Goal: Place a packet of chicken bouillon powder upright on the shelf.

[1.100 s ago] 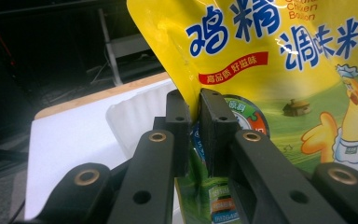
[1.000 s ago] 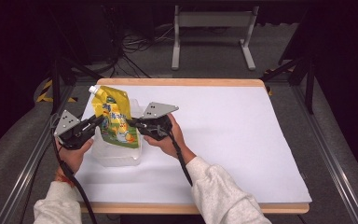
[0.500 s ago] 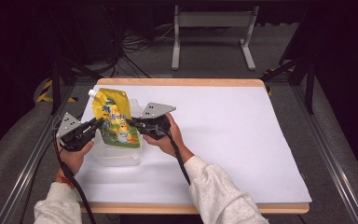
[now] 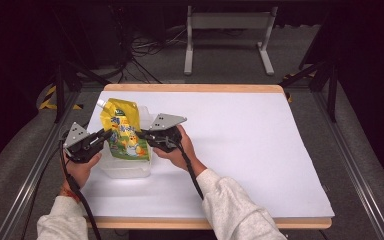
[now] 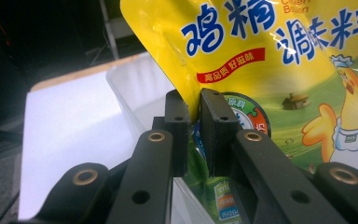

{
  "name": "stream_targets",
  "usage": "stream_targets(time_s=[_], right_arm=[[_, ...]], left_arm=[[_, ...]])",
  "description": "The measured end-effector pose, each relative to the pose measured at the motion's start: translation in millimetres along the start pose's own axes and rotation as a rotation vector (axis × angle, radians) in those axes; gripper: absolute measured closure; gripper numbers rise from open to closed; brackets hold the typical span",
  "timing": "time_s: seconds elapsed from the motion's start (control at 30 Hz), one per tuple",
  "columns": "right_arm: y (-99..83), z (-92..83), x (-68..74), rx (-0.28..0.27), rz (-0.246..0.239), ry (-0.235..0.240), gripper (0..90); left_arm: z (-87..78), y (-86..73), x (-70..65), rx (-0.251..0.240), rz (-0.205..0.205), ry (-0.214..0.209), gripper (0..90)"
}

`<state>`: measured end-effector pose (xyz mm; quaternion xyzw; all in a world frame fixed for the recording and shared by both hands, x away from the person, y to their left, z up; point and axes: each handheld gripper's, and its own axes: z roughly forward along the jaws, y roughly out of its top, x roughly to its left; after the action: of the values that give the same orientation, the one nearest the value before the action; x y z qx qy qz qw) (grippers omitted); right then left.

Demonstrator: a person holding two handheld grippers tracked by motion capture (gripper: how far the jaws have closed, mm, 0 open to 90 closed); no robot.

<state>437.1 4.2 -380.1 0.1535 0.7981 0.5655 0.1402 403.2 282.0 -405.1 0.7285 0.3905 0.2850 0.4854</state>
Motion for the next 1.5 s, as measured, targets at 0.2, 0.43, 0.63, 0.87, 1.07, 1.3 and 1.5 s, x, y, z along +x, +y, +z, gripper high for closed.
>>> stream_targets(time_s=[0.2,0.43,0.63,0.87,1.07,1.3,1.5], right_arm=[[-12.5,-1.5,0.6,0.003,0.033,0.011,88.2],[-31.7,-3.3,5.7,0.018,0.066,0.012,87.3],[-36.6,-3.5,8.4,0.02,0.069,0.003,86.9],[-36.3,-3.6,9.8,0.026,0.061,-0.006,86.5],[-32.6,-3.0,13.7,0.054,0.026,-0.024,84.5],[-28.8,-0.5,17.6,0.065,0.014,-0.032,78.6],[-23.2,-3.5,17.2,0.062,0.01,-0.045,77.4]], left_arm=[[-0.2,-0.3,0.8,0.004,-0.003,-0.027,81.4],[-0.8,0.1,0.3,0.021,0.034,-0.049,81.5],[-0.6,-0.9,0.8,0.038,0.053,-0.059,81.4],[-1.5,-1.2,-2.3,0.048,0.065,-0.03,80.1],[-3.4,-0.4,-5.0,0.064,0.064,-0.01,77.8],[-6.0,1.4,-6.8,0.057,0.078,0.001,74.2],[-12.1,6.4,-12.5,0.031,0.091,0.01,70.2]])
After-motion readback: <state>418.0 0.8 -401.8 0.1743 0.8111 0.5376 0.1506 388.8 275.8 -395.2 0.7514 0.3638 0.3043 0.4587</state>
